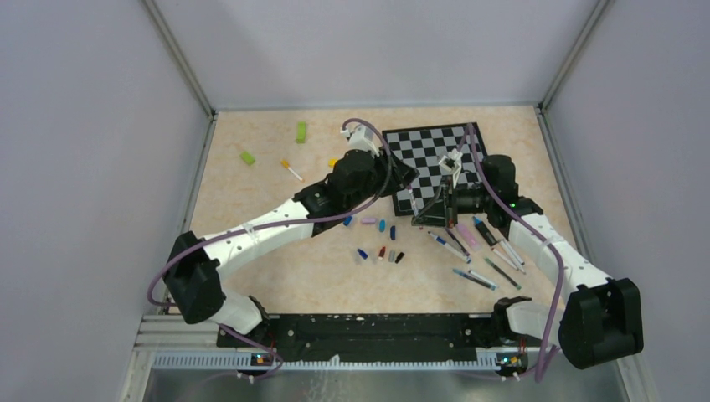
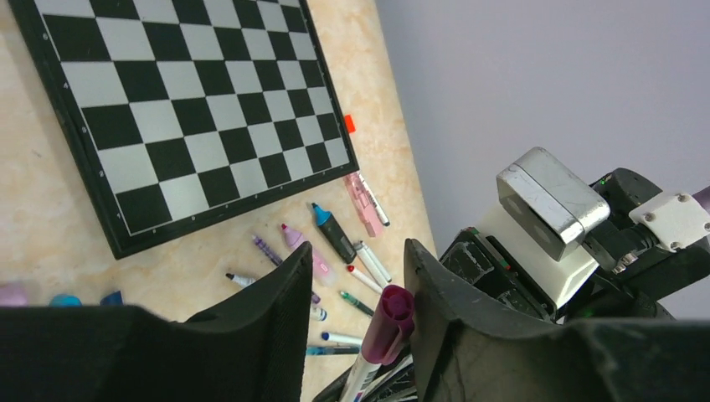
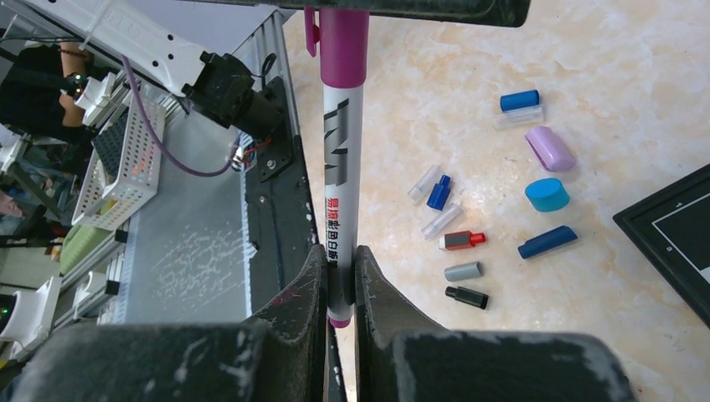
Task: Open the pen caps
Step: Pick up the pen from the center of the board, then open the pen cap from the pen.
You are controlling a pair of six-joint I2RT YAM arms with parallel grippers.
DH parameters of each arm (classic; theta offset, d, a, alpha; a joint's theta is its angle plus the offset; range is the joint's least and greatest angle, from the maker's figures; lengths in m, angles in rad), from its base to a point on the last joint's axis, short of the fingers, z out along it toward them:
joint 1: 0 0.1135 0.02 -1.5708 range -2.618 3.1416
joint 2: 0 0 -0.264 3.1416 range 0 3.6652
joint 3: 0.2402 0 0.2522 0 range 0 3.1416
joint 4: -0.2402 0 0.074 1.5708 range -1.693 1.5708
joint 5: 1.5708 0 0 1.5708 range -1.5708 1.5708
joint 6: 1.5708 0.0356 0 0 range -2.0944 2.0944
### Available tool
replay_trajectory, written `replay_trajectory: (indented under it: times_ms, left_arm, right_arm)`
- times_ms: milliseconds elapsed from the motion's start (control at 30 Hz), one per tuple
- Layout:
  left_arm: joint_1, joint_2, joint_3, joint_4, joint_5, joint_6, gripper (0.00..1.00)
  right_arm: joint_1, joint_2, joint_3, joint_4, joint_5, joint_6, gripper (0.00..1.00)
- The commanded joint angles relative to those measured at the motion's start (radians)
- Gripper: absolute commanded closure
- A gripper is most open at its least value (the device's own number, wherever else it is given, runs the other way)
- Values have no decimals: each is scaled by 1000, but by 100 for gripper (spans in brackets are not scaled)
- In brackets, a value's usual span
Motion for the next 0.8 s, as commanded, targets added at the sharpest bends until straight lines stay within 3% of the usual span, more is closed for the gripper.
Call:
replay_trajectory:
  times_ms: [0, 167, 567, 767]
  left_arm:
    - [-11, 8, 58, -106, -51, -31, 55]
    - [-14, 10, 62, -119, -61, -38, 62]
    - [-20, 41, 81, -135, -27, -54, 61]
    - [-20, 54, 96, -136, -4, -41, 76]
  right_arm:
    - [12, -7, 21, 2, 19, -27, 100]
    - [13, -4, 27, -17, 72, -41, 100]
    - [12, 6, 36, -29, 126, -45, 100]
    - [13, 13, 36, -32, 129, -47, 100]
